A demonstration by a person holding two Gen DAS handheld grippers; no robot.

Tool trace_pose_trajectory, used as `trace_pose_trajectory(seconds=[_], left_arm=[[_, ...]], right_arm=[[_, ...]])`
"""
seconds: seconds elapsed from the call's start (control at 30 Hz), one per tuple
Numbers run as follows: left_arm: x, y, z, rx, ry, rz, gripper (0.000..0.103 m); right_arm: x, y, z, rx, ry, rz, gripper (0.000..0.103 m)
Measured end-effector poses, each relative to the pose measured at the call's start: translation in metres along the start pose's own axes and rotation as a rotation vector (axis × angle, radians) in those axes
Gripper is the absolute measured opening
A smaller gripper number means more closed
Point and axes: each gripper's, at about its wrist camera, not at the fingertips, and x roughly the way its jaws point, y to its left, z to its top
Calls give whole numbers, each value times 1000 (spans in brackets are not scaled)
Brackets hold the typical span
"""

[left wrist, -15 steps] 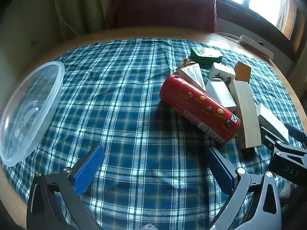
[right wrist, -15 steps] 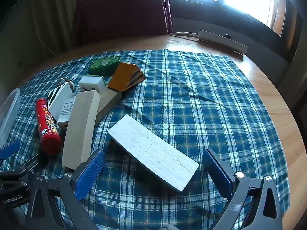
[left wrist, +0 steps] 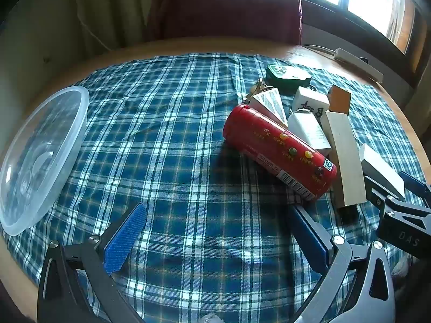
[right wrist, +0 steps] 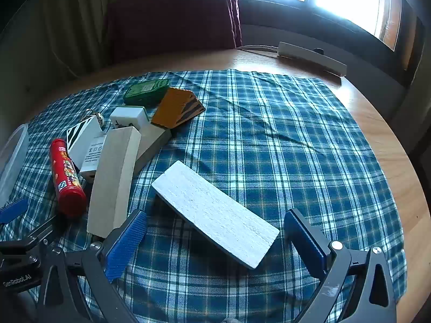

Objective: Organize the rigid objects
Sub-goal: 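Move the right gripper over the white foam block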

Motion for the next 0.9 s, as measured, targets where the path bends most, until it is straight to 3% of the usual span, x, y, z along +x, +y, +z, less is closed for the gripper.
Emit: trace_pose_trajectory(seconds=[0.9], left_arm=[[1, 4, -1, 18, -2, -15, 103]], right_arm=[[-29, -18, -27, -128, 51, 86, 103]])
